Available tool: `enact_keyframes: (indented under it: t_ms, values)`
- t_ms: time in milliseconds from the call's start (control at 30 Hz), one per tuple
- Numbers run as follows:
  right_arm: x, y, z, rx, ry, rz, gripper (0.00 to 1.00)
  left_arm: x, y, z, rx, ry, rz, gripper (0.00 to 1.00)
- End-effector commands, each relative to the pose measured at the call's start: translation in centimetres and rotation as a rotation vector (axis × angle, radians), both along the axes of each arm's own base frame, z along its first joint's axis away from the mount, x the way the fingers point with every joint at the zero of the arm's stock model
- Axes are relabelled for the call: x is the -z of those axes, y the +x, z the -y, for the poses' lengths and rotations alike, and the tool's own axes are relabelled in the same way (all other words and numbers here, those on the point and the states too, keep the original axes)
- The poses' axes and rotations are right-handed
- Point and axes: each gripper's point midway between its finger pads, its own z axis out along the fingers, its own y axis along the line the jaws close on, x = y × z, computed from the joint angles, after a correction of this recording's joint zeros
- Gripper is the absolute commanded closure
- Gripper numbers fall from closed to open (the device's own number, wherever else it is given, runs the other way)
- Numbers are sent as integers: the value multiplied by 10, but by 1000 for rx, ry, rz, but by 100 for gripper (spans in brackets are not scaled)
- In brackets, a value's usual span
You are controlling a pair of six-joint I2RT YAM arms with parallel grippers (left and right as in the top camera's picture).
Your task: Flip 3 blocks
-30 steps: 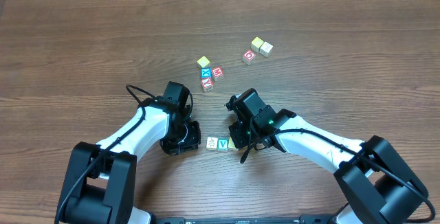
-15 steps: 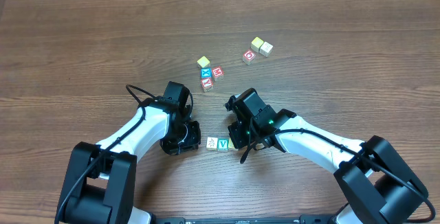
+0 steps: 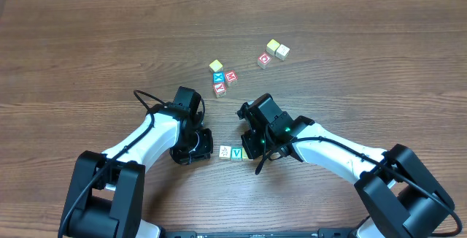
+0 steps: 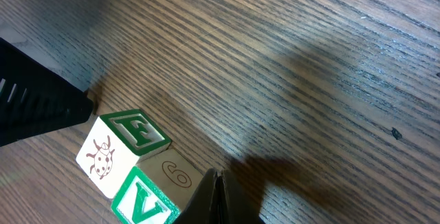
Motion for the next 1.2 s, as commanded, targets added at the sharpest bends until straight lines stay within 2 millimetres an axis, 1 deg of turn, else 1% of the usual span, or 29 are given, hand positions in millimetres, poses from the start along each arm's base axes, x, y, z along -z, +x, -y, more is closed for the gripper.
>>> enact_keyframes:
  t_ms: [0,67,133,233,367,467,667,767,967,1067,1167]
  values:
    - [-8,6,-8,-9,23,22,96,4,-4,-4,-5,25,-14,94]
    - [-8,9,-7,6,14,34,96,4,-4,-4,-5,25,-14,95]
    - [-9,17,-3,53,-8,54,96,4,-4,-4,-5,26,-13,95]
    - [-19,29,-4,82,4,69,96,4,1,-2,-4,20,7,95]
    - [-37,43,-3,109,13,81,96,3,21,4,-3,-9,90,93]
    - [-45,49,0,124,7,72,96,0,35,13,-2,-52,145,93]
    - [-58,49,7,138,-16,48,96,-6,48,27,14,-128,203,93]
    - [-70,48,9,141,-3,62,96,-13,51,39,66,-203,232,95]
    - [-95,48,12,147,32,104,96,-17,48,47,89,-258,225,96]
    - [-99,48,16,155,35,108,96,-16,45,47,90,-260,212,96]
    - [-97,46,19,160,24,95,96,-15,41,46,95,-257,197,96]
